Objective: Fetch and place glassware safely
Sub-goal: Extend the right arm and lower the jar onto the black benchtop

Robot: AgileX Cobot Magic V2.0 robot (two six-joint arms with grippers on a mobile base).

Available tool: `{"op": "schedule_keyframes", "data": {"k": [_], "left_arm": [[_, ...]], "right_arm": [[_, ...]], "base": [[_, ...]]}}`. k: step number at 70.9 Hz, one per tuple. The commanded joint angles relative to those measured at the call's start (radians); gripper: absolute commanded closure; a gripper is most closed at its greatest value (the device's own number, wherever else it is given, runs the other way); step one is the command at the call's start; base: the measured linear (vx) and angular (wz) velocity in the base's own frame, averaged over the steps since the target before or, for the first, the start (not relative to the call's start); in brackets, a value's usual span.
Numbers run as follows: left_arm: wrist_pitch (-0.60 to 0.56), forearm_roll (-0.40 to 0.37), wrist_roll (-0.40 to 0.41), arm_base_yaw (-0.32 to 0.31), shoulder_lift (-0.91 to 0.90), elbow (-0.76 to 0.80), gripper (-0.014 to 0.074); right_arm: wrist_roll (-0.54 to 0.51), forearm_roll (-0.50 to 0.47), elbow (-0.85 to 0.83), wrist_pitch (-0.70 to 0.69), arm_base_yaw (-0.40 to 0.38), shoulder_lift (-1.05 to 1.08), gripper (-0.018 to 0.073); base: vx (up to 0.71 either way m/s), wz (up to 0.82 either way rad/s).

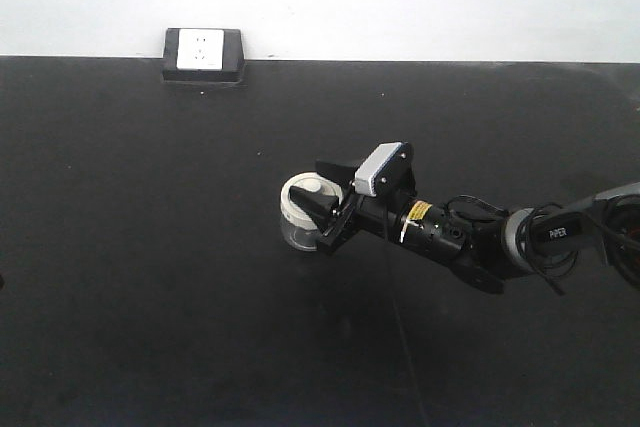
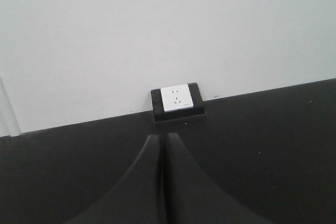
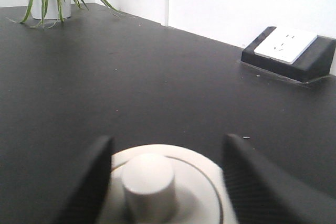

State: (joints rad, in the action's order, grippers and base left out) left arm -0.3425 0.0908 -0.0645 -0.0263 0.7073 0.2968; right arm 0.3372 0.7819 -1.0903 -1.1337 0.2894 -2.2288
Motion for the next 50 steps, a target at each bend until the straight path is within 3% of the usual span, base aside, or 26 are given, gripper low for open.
{"op": "schedule_keyframes", "data": {"k": [1,12,35,50], "left_arm": [[-0.080,-0.007,0.007,0.000,-0.004,0.027,0.0603],[-0.080,-0.007,0.007,0.000,-0.004,0.027,0.0603],[-0.080,-0.007,0.007,0.000,-0.004,0.027,0.0603],[-0.080,-0.007,0.007,0.000,-0.004,0.027,0.0603]], "right_arm": [[-0.011,-0.015,-0.019,-0.050,-0.006,0.048,-0.0055],[-0.011,-0.015,-0.019,-0.050,-0.006,0.048,-0.0150],[-0.011,-0.014,-0.018,-0.042,-0.006,0.080,-0.0103],[0.026,-0.015,-0.014,0.073,-0.006,0.187,-0.0060]], "base": [[0.00,0.00],[0.00,0.00],[0.00,0.00],[0.00,0.00]]}}
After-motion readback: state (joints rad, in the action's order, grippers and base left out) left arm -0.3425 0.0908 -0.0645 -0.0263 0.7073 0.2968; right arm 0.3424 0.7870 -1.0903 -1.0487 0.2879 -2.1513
